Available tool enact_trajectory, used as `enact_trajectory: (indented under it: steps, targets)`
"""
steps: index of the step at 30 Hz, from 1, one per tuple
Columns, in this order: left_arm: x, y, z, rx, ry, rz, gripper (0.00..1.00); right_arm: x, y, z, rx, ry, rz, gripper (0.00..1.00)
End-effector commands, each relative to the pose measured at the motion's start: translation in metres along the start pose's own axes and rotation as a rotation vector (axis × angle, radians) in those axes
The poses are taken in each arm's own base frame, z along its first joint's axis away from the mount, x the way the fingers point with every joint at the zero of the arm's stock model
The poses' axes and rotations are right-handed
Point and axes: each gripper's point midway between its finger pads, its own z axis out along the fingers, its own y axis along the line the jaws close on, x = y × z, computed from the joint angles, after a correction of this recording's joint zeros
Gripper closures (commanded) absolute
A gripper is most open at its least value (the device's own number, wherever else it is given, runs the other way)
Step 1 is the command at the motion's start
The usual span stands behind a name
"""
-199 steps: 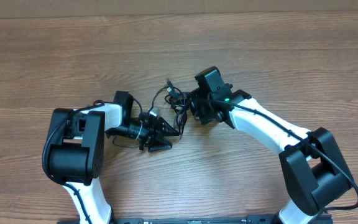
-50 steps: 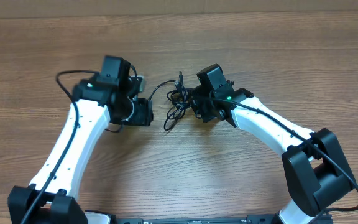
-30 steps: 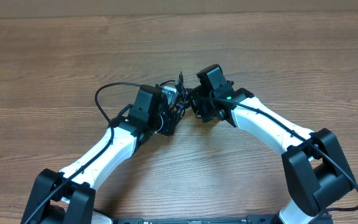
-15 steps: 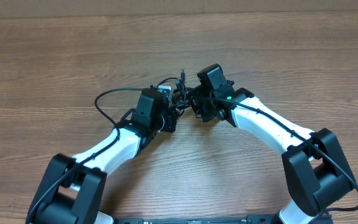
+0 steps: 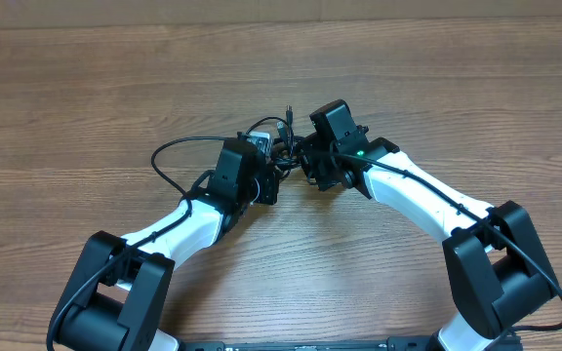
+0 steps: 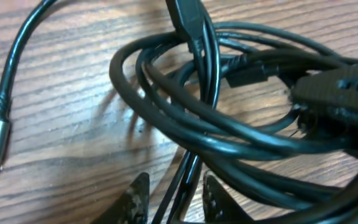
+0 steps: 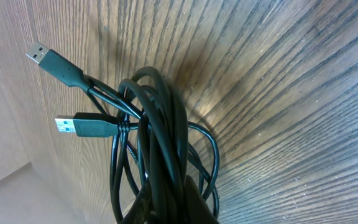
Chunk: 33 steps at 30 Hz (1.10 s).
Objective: Untangle cables
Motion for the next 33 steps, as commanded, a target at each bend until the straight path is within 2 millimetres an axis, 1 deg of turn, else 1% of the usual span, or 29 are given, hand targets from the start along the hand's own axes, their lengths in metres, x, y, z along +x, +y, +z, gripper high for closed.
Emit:
enact_trajectory:
  steps: [1, 4, 5, 9, 13, 15, 18, 20, 27, 30, 33]
  targets:
    - [-0.008, -0.002, 0.001, 0.005, -0.035, 0.024, 0.68, 0.002, 0.011, -0.008, -0.033, 0.009, -0.008, 0.96]
    - [-0.011, -0.003, 0.000, 0.009, -0.047, 0.018, 0.68, 0.002, 0.011, -0.008, -0.033, 0.009, -0.008, 0.96]
    - [-0.011, -0.003, 0.000, 0.009, -0.047, 0.016, 0.71, 0.002, 0.011, -0.008, -0.033, 0.010, -0.008, 0.96]
    - [-0.008, -0.002, 0.001, 0.005, -0.034, 0.018, 0.95, 0.002, 0.011, -0.008, -0.033, 0.010, -0.008, 0.96]
    - [-0.005, -0.002, -0.001, 0.007, -0.020, 0.016, 0.96, 0.002, 0.011, -0.008, -0.033, 0.009, -0.008, 0.96]
    - [-0.006, -0.009, -0.008, 0.034, -0.012, 0.021, 0.96, 0.001, 0.011, -0.008, -0.033, 0.000, -0.007, 0.96]
    - [-0.009, -0.022, -0.026, 0.088, 0.006, 0.027, 0.96, -0.003, 0.011, -0.008, -0.034, -0.023, -0.007, 0.96]
    - [-0.012, -0.030, -0.043, 0.106, 0.023, 0.024, 0.96, -0.004, 0.011, -0.008, -0.035, -0.030, -0.007, 0.96]
    - [-0.030, -0.046, -0.104, 0.091, 0.075, 0.029, 0.96, -0.008, 0.013, -0.008, -0.043, -0.049, -0.008, 0.96]
    - [-0.035, -0.052, -0.122, 0.091, 0.118, 0.020, 0.96, -0.009, 0.013, -0.008, -0.043, -0.055, -0.008, 0.96]
    - [-0.035, -0.060, -0.137, 0.110, 0.174, 0.033, 0.96, -0.009, 0.013, -0.008, -0.043, -0.055, -0.008, 0.96]
